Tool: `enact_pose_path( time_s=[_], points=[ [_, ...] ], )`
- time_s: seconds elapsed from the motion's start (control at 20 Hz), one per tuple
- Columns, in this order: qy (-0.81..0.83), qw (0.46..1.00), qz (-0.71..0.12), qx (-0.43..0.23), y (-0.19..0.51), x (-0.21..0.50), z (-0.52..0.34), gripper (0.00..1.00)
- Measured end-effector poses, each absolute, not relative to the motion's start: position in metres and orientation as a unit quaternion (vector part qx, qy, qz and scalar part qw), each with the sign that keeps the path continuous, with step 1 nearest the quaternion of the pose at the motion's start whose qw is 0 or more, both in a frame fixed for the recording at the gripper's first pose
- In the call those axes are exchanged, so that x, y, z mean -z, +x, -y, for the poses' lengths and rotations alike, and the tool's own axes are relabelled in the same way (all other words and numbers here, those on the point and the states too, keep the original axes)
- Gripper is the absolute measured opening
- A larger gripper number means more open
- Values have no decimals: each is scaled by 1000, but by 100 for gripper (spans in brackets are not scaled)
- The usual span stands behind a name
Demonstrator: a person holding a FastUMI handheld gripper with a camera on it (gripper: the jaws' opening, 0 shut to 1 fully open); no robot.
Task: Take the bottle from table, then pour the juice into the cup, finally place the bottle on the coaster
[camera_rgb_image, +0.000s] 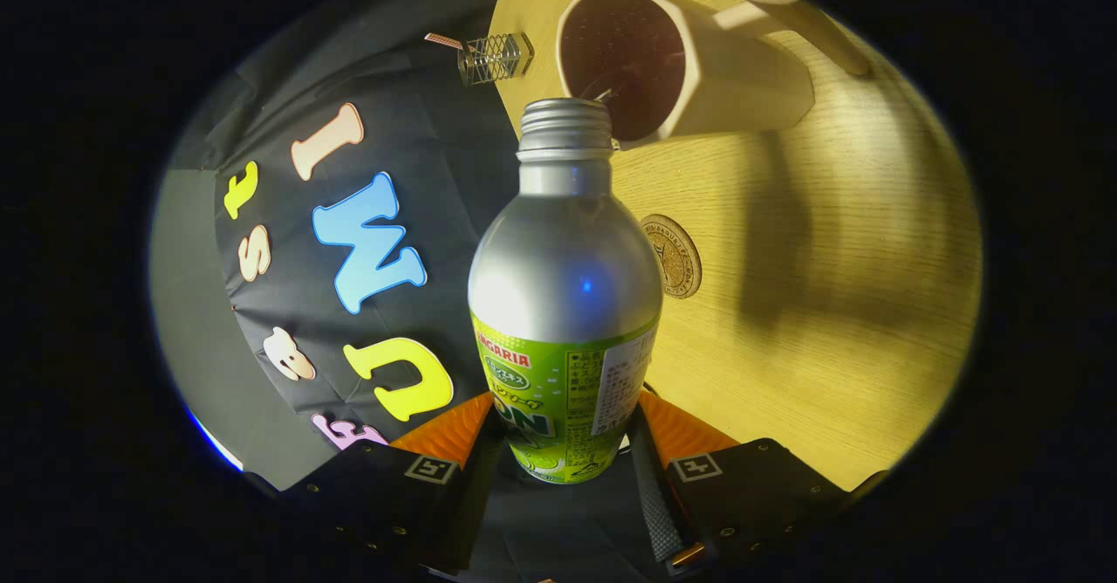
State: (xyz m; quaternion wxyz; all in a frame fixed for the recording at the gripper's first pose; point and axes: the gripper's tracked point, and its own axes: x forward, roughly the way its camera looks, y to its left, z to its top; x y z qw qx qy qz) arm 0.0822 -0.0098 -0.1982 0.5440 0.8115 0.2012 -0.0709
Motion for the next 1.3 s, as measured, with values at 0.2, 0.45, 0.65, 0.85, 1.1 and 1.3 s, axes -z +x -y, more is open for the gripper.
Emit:
enact_pose_path(
  time_s=[0.2,0.45,0.65,0.85,1.1,1.3],
  points=[
    [816,534,-210,73,79,193,10,74],
    [824,519,-214,73,77,185,13,74],
    [832,506,-214,74,76,180,16,74],
    [839,494,-217,73,75,177,18,74],
    [850,473,-217,76,74,171,22,74],
    [857,463,-213,74,74,166,29,74]
  ],
)
